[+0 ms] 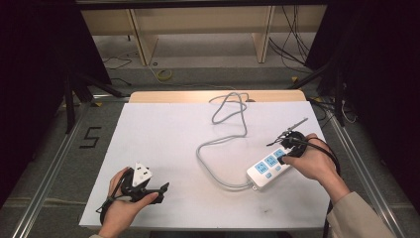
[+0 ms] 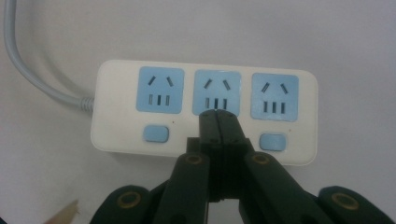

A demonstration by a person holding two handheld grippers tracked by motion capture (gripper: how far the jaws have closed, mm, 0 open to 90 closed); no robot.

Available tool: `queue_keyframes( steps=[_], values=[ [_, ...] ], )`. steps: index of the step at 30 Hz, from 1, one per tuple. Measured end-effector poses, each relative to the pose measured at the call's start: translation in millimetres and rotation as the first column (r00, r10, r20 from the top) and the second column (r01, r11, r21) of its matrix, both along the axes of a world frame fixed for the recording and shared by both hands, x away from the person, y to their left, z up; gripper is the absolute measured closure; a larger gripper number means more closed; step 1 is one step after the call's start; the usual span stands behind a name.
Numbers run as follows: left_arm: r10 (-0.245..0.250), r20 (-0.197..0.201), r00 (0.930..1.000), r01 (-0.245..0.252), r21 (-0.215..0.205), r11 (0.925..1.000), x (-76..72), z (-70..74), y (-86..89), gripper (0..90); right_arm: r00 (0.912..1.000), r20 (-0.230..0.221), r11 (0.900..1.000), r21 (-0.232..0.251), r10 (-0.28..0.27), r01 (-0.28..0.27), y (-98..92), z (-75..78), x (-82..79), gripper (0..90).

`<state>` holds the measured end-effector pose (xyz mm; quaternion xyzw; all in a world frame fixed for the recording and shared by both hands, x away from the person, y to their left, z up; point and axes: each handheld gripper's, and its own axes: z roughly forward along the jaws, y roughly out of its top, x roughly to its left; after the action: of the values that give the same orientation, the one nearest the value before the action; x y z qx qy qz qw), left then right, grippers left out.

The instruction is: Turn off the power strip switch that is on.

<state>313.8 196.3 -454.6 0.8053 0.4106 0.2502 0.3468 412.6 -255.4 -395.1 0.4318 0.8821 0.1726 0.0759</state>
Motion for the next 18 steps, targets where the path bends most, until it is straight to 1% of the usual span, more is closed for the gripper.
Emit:
queue_keyframes(
  steps=[4,14,16,18],
  values=[
    [0.002,0.006,1.0,-0.002,-0.002,1.0,0.1,0.1,0.1,15.7,1.0,-0.002,1.0,-0.006,-0.001,0.001,0.6,-1.0,1.0,90.0],
    [0.0,0.003,1.0,0.0,0.002,1.0,0.1,0.0,-0.2,15.7,0.9999,-0.014,1.0,-0.025,-0.003,0.002,3.3,-4.7,4.5,90.0],
    [0.001,0.004,1.0,-0.001,0.0,1.0,0.1,-0.1,-0.4,15.7,0.9999,-0.014,1.0,-0.028,0.005,-0.005,3.4,-5.4,5.3,90.0],
    [0.003,0.006,1.0,-0.003,-0.002,1.0,0.2,-0.2,-0.6,15.7,0.9998,-0.021,1.0,-0.028,-0.001,0.001,4.1,-5.7,5.7,90.0]
  ],
)
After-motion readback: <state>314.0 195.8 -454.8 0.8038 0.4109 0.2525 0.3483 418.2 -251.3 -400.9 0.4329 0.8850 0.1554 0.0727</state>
